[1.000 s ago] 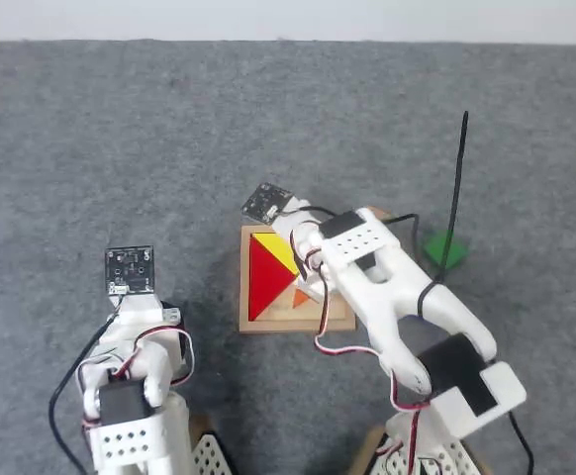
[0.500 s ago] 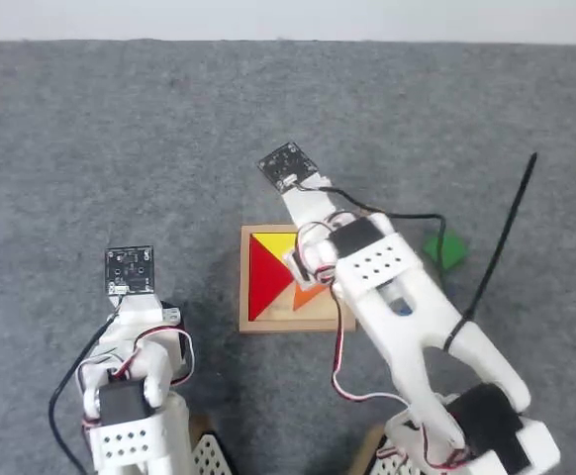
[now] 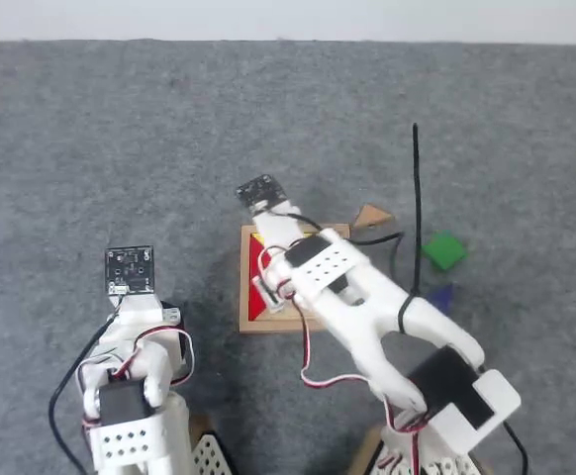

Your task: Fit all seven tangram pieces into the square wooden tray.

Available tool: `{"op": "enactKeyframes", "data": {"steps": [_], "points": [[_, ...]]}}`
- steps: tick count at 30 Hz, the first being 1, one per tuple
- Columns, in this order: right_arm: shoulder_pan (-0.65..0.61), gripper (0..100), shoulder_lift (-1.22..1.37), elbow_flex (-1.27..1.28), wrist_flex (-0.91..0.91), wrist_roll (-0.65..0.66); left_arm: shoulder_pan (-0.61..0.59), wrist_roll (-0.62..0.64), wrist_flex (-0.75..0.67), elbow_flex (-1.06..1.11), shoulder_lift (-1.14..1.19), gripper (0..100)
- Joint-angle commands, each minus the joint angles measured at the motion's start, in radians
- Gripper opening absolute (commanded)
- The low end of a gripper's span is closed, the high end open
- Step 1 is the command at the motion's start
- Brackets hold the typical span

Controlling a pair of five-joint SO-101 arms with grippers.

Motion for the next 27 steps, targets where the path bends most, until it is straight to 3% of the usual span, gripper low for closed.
{"op": "enactKeyframes", "data": {"steps": [1, 13, 21, 23, 27], "points": [[0.051, 24.9, -0.025, -0.008, 0.004, -0.011, 0.006, -0.005, 0.003, -0.005, -0.018, 4], [0.081, 24.8, -0.038, 0.002, 0.108, -0.009, 0.006, -0.005, 0.003, -0.005, -0.018, 4], [0.087, 24.8, -0.093, 0.003, 0.166, 0.086, 0.006, -0.005, 0.003, -0.005, -0.018, 4], [0.084, 24.8, -0.108, 0.003, 0.165, 0.044, 0.006, -0.005, 0.003, -0.005, -0.018, 4], [0.084, 24.8, -0.094, 0.0, 0.139, -0.209, 0.006, -0.005, 0.003, -0.005, -0.018, 4]]}}
